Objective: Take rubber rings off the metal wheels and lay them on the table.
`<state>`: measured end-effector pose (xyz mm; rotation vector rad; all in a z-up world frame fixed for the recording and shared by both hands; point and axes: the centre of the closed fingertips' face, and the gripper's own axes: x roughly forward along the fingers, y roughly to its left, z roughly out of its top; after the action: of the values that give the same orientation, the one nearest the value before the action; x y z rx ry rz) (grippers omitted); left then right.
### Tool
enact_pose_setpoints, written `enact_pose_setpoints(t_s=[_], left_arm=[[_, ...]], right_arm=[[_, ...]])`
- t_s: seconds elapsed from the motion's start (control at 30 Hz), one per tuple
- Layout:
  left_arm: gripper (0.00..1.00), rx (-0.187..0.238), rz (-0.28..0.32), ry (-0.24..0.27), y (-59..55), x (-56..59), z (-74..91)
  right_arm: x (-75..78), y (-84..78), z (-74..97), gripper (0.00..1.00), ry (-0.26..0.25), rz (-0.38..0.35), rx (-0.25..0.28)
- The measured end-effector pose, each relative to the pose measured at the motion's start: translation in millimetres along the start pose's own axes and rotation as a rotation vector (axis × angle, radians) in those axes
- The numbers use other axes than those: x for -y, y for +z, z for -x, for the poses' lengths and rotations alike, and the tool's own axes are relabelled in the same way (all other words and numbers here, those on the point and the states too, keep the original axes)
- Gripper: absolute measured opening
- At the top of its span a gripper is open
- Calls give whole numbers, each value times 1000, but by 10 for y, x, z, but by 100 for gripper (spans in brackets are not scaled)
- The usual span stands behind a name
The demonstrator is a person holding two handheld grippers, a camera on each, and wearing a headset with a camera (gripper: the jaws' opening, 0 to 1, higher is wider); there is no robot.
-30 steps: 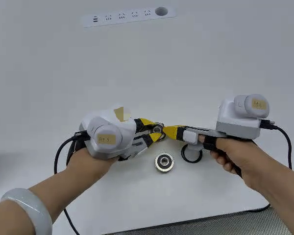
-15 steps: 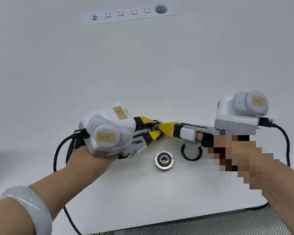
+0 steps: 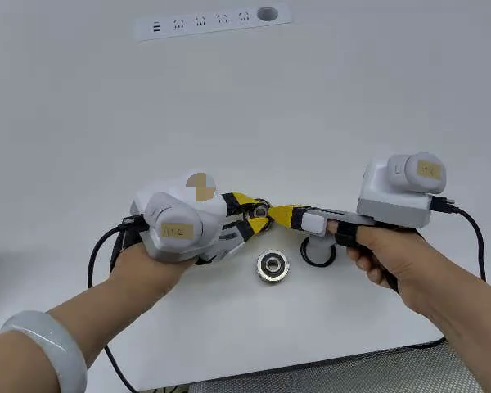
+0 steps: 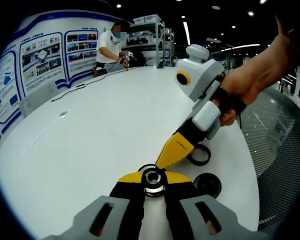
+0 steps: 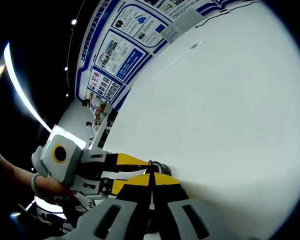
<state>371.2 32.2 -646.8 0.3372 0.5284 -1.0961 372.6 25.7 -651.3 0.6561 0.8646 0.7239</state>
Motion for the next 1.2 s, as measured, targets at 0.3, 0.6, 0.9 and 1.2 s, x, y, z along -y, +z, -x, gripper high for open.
enact_pose_setpoints(t_s=[0.3,0.6,0.9,1.2], left_arm=[[23,17,-17,16,4,-45,69],[38,6,-1,28,-71,-69,109],[47,11,24,38,-134,-72,188],[50,11,47,52,-190,-88,255]], right_arm=[[-5,-1,-6,2,-1,0,-3],[-51,2,14,2,11,3,2],[-150,1,58,2,34,2,14],[-290,8,219,2,60,-2,48]])
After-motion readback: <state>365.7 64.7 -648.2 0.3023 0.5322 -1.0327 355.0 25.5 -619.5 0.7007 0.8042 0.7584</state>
